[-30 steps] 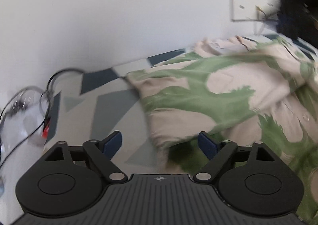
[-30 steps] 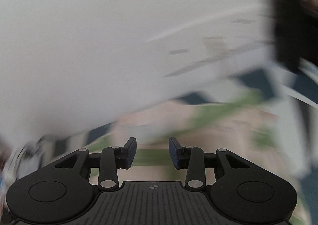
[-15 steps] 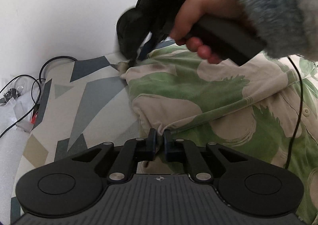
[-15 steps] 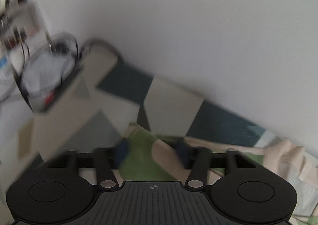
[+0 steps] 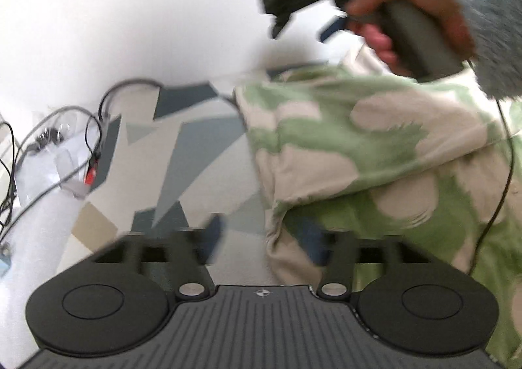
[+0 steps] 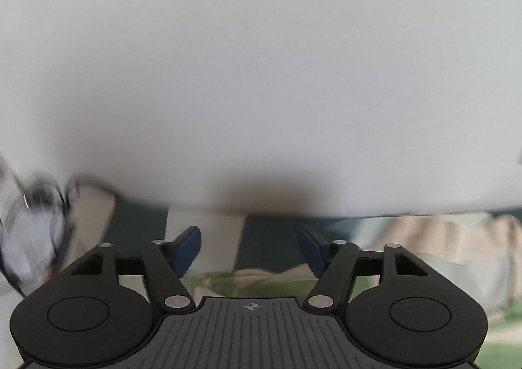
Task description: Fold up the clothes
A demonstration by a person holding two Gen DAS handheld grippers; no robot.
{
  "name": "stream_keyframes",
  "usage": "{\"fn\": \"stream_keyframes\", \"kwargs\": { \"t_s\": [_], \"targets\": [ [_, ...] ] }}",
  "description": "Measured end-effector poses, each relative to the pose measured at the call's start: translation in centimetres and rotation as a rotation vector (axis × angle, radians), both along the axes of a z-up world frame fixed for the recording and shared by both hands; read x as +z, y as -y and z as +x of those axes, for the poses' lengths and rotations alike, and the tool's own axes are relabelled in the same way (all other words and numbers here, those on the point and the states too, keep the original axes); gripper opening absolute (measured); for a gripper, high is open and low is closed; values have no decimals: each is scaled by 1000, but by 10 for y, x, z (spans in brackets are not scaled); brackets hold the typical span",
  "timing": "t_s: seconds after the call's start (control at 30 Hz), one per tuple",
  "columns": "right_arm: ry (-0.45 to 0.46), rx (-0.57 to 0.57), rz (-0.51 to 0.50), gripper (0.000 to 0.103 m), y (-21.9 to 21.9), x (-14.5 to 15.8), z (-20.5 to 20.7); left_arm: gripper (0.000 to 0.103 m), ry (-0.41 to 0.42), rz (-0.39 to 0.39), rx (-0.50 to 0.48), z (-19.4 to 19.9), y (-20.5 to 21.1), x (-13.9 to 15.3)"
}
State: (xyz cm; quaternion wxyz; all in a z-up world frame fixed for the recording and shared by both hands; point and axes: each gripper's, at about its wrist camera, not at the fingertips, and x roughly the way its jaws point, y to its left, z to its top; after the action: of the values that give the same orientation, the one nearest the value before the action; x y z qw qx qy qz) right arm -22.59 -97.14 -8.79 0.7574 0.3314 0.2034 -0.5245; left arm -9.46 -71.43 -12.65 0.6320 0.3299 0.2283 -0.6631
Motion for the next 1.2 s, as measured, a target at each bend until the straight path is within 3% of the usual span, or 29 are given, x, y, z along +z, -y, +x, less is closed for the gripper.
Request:
{"fn": "stream_keyframes", "kwargs": {
  "t_s": [0.07, 0.2, 0.3, 0.37, 0.43, 0.57, 0.7, 0.83, 1.2],
  "targets": [
    [36, -55, 14, 72, -22, 15, -34, 74, -20, 5, -3, -4, -3, 5],
    [89, -165, 35, 87, -98, 36, -110, 91, -61, 16, -10, -11, -8, 15],
    [46, -225, 47, 101, -170, 42, -159, 95, -91, 24, -15, -16, -12, 23],
    [7, -285, 67, 102, -216, 41, -182, 95, -115, 37, -13, -19, -15, 27],
    [-21, -358, 92, 102, -263, 39, -205, 95, -165, 117, 28, -20, -18, 19],
    [-54, -514, 151, 102, -353, 33, -239, 95, -150, 208, 45, -35, -32, 10],
    [-75, -590, 155, 102, -420, 37, -251, 95, -67, 236, -23, -58, -54, 5],
    [-64, -642, 161, 102, -453, 40, -259, 95, -39, 278, -59, -73, -75, 4],
    [-81, -580, 71, 102, -527, 67, -268, 100, -44, 238, -6, -83, -146, 15]
  ]
}}
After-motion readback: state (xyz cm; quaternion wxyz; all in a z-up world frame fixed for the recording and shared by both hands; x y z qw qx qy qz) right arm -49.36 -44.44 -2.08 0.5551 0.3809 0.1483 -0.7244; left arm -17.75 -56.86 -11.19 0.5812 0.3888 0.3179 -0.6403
